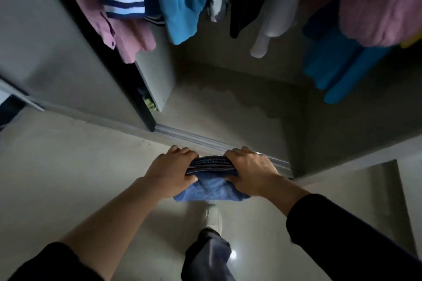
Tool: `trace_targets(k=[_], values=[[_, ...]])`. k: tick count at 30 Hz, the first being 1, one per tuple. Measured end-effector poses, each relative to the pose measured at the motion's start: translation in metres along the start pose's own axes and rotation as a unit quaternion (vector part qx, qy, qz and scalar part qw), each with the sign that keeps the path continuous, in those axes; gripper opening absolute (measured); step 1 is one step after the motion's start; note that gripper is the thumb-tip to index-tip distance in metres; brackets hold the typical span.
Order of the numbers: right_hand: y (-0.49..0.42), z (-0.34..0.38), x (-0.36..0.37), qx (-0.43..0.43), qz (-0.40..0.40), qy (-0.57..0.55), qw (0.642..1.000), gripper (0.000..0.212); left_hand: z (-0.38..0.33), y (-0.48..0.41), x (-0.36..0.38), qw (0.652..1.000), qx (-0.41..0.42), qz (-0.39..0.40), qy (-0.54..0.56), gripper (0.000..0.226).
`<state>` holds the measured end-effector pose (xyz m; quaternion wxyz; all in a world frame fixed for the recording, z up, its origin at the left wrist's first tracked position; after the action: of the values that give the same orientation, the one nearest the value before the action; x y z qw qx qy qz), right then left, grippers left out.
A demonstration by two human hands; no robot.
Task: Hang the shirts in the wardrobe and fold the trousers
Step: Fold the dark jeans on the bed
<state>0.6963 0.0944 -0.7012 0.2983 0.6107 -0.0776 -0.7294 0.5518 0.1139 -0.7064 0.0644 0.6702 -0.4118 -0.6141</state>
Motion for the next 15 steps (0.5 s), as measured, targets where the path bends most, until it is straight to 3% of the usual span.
trace_targets(k=[8,15], values=[[-0.175,-0.042,-0.015,0.053,0.008,-0.021,0.998,0.037,0.101,-0.143,-0.037,0.997,-0.014,-0.049,-0.049,0.035],[-0.294,-0.093,-0.015,0.083,-0.081,0.032,0.993,0.043,0.156,-0.266,-0.065,0.978,0.016,-0.16,-0.137,0.029]])
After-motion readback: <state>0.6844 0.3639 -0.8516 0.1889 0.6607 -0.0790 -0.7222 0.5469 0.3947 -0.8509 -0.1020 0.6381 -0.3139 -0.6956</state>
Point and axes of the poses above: each hand's wrist, its own y-axis away from the middle knuckle, its own x-axis out of the palm, z = x × y, the point moved 8 cm from there along -y, towards the middle knuckle, and after that the axes turned 14 degrees about z, right-handed, at the moved point
